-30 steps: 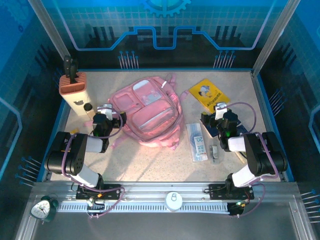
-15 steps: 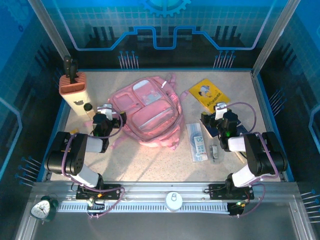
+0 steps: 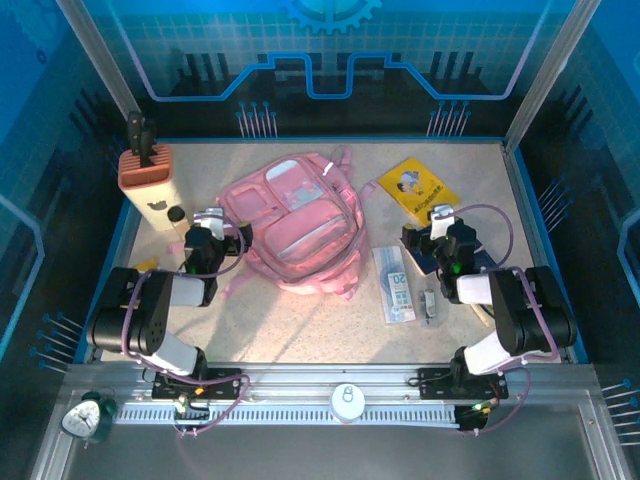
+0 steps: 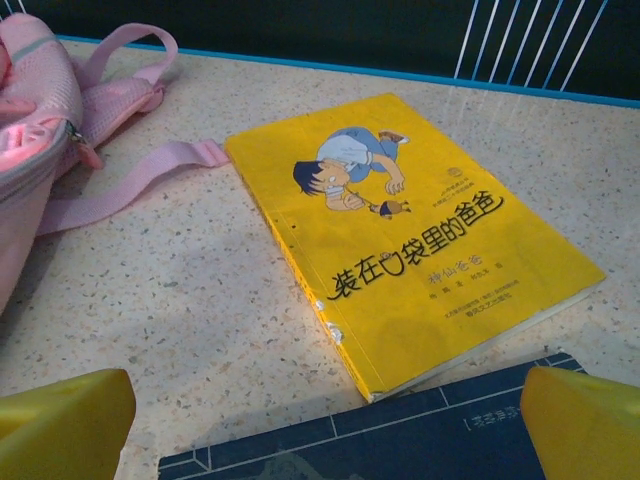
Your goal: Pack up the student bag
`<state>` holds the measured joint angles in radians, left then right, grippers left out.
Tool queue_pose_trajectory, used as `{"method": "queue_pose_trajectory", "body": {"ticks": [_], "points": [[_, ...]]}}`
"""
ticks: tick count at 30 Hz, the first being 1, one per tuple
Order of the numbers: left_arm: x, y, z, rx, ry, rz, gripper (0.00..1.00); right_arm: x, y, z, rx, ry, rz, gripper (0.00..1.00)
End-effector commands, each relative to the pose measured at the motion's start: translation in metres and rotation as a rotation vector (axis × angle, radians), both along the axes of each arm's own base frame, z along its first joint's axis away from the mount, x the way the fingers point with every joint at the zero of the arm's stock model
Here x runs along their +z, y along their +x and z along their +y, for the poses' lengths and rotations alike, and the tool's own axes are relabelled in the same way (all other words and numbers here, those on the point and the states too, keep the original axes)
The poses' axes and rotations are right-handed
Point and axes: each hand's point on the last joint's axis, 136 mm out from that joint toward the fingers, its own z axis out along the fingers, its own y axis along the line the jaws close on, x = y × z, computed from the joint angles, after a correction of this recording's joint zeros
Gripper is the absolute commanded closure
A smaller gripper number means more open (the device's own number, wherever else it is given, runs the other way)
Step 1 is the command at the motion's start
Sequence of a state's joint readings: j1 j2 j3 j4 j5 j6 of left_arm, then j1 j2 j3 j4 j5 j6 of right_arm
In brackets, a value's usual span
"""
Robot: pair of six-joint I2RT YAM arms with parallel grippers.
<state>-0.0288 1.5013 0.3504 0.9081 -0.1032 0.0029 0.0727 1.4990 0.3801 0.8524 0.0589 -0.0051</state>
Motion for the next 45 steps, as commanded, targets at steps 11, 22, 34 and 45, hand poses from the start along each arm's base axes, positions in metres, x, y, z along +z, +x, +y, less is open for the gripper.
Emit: {"method": "queue_pose_trajectory", "body": {"ticks": [11, 22, 34, 45], "points": [[0.121, -0.042, -0.002, 0.017, -0.187, -0.192, 0.01, 0.086, -0.024, -0.044, -0.302, 0.228, -0.014, 0.0], [0.109, -0.056, -0.007, 0.137, -0.572, 0.047, 0.01, 0.07, -0.053, -0.015, -0.248, 0.581, 0.241, 0.0], [0.061, -0.089, -0.105, 0.034, -0.718, 0.474, 0.01, 0.029, -0.057, 0.124, 0.059, 0.434, 0.62, 0.0], [-0.001, -0.12, -0.169, 0.021, -0.755, 0.68, 0.01, -0.011, -0.015, 0.183, 0.143, 0.378, 0.761, 0.14]]}}
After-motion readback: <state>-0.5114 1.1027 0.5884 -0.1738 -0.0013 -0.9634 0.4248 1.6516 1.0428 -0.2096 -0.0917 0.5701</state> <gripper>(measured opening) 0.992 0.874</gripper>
